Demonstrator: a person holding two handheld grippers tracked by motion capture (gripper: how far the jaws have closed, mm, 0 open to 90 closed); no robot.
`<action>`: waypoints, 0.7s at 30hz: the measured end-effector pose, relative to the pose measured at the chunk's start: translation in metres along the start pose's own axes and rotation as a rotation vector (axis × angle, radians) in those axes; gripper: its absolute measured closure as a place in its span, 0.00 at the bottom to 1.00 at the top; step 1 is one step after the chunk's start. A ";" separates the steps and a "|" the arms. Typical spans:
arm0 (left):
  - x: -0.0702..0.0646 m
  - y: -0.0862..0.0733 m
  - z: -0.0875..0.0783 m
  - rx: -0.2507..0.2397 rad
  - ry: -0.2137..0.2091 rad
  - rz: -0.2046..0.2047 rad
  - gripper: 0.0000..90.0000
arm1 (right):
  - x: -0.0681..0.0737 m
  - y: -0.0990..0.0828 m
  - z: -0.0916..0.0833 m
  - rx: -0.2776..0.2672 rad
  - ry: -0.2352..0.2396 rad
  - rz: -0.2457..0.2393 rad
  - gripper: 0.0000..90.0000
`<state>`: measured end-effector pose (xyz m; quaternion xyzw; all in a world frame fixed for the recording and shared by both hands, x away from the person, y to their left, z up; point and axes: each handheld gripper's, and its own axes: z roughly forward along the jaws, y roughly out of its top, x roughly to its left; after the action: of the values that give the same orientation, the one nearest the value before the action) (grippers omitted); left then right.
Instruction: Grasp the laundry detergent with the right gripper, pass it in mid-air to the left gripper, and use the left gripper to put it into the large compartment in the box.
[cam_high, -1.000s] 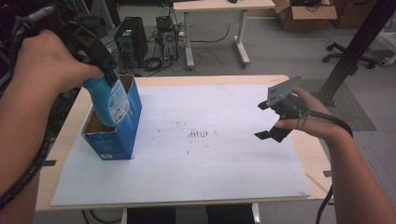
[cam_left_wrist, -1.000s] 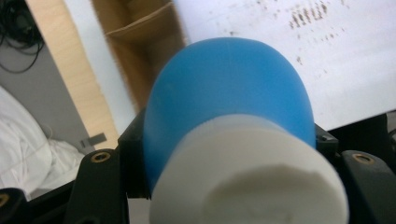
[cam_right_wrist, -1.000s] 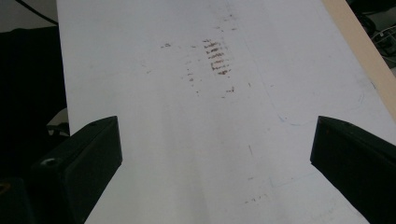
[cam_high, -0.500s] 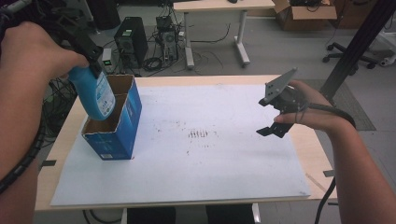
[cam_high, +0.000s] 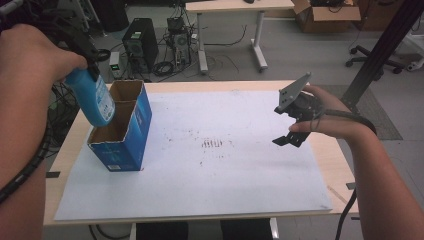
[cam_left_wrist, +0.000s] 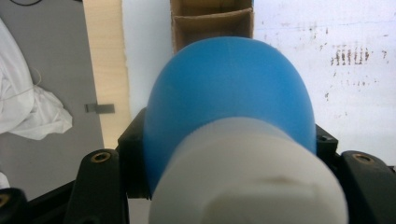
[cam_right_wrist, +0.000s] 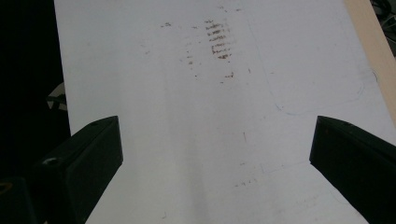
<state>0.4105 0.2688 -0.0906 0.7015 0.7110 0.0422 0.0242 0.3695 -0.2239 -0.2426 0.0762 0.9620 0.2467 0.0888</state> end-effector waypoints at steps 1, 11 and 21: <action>0.000 0.000 0.000 0.000 0.000 0.000 0.42 | 0.000 0.000 0.000 0.000 0.000 0.000 0.03; 0.002 0.005 0.016 0.013 -0.002 -0.005 0.42 | -0.002 0.005 -0.001 0.085 0.023 -0.008 0.03; 0.005 0.010 0.039 0.015 -0.013 -0.010 0.42 | 0.001 0.007 -0.002 0.106 0.039 -0.014 0.03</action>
<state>0.4237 0.2748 -0.1285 0.6983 0.7146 0.0325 0.0238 0.3688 -0.2182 -0.2376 0.0693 0.9758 0.1960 0.0677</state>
